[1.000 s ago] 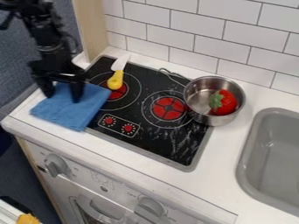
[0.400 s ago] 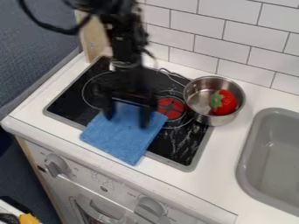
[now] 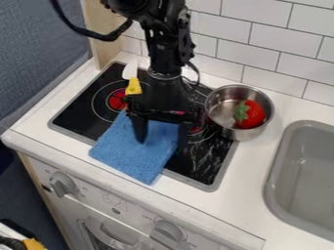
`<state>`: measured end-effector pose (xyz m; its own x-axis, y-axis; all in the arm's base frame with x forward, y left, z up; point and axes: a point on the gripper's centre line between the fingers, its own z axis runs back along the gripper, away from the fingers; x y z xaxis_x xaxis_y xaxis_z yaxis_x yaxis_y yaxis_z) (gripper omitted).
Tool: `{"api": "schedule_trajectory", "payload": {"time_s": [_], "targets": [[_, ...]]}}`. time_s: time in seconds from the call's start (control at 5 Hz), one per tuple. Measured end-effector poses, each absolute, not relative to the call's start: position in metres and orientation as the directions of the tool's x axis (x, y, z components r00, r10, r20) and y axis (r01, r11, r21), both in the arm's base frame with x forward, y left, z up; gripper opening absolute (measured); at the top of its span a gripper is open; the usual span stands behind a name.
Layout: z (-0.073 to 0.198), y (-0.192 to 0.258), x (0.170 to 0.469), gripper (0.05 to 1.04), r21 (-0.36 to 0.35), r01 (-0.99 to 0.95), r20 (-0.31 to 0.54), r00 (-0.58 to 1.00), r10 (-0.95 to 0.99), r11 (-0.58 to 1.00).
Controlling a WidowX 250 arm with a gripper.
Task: Move the blue towel to the bottom part between the two burners
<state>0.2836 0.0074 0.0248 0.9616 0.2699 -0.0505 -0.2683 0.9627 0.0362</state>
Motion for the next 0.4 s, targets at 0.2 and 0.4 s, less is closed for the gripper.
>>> {"api": "schedule_trajectory", "payload": {"time_s": [0.2, 0.4], "targets": [[0.043, 0.005, 0.281, 1.001, 0.035, -0.222, 0.012, 0.975, 0.222, 0.974], [0.068, 0.001, 0.282, 1.001, 0.004, -0.105, 0.124, 0.987, 0.103, 0.995]]}}
